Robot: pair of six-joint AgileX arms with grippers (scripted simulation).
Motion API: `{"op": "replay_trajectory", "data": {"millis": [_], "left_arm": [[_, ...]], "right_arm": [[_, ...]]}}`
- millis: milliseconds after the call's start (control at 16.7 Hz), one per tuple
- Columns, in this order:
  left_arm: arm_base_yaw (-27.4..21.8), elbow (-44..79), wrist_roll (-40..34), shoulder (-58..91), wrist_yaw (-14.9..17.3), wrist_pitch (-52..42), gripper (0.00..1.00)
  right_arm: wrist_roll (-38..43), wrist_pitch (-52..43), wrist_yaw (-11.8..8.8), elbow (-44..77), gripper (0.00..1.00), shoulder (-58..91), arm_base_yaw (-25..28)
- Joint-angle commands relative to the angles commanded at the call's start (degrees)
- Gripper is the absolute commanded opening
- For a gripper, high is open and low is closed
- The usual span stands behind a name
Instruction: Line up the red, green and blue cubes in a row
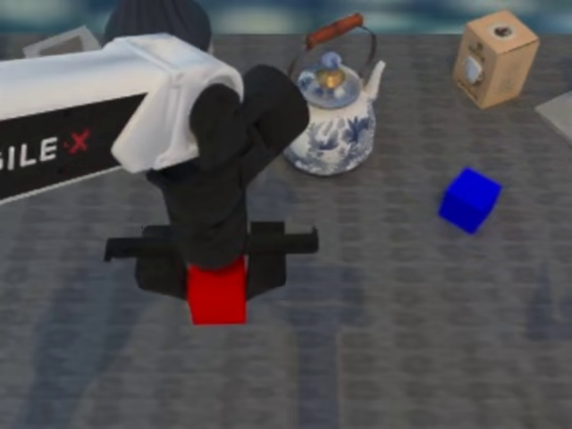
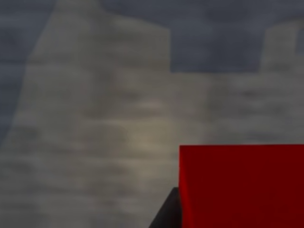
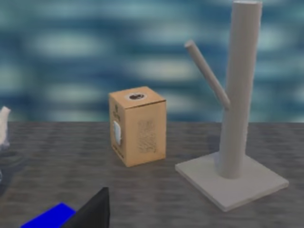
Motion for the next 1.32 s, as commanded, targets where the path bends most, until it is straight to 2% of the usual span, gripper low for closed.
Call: {"op": "replay_trajectory", "data": {"millis": [360, 780, 1080, 1320], "left_arm": [[0.1, -0.6, 0.1, 0.5, 0.0, 1.0, 0.0], [0.1, -9.5, 0.1, 4.8, 0.0, 14.6, 0.0], [0.1, -10.2, 0.1, 5.2, 0.0, 15.5, 0.0], [0.1, -10.2, 0.1, 5.2, 0.0, 15.5, 0.3]], "right_arm": [[0.0, 0.0, 0.0, 0.0, 1.0, 0.0, 0.0], [0.0, 0.0, 0.0, 0.0, 1.0, 0.0, 0.0], [0.0, 0.0, 0.0, 0.0, 1.0, 0.0, 0.0], [0.0, 0.0, 0.0, 0.0, 1.0, 0.0, 0.0]]}}
